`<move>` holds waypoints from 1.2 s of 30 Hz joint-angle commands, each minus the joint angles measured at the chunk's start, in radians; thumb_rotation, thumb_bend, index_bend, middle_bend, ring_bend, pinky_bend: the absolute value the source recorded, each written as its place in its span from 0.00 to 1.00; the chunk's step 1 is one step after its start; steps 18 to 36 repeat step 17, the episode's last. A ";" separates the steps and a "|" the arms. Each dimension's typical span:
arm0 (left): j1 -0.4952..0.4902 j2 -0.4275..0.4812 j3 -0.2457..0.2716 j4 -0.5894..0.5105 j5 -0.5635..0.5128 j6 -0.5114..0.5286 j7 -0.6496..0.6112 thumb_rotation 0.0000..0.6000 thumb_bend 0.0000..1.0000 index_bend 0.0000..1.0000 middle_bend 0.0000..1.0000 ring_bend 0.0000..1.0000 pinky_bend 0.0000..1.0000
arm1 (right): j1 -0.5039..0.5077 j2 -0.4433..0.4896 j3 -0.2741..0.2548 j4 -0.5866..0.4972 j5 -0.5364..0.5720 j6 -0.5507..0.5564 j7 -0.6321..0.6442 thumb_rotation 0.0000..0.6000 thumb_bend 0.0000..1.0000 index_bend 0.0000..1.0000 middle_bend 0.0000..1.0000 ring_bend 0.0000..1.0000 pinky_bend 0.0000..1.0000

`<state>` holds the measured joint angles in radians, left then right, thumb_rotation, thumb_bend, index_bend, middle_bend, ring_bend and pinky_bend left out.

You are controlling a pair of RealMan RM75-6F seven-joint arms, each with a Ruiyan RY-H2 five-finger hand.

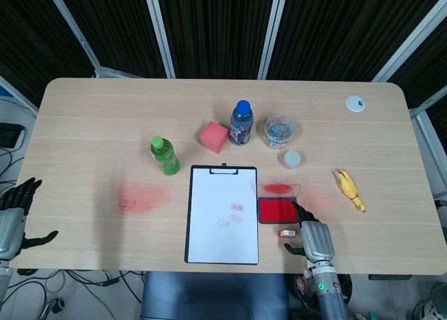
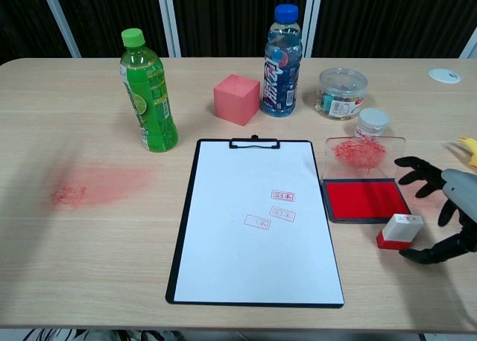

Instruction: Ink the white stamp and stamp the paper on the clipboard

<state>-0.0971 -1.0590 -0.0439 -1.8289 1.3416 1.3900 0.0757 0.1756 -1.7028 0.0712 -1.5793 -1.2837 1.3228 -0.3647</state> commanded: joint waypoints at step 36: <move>0.016 0.018 0.027 0.023 0.063 0.029 0.017 1.00 0.01 0.00 0.00 0.00 0.00 | -0.098 0.568 -0.029 -0.145 -0.238 0.216 0.170 1.00 0.05 0.00 0.00 0.00 0.19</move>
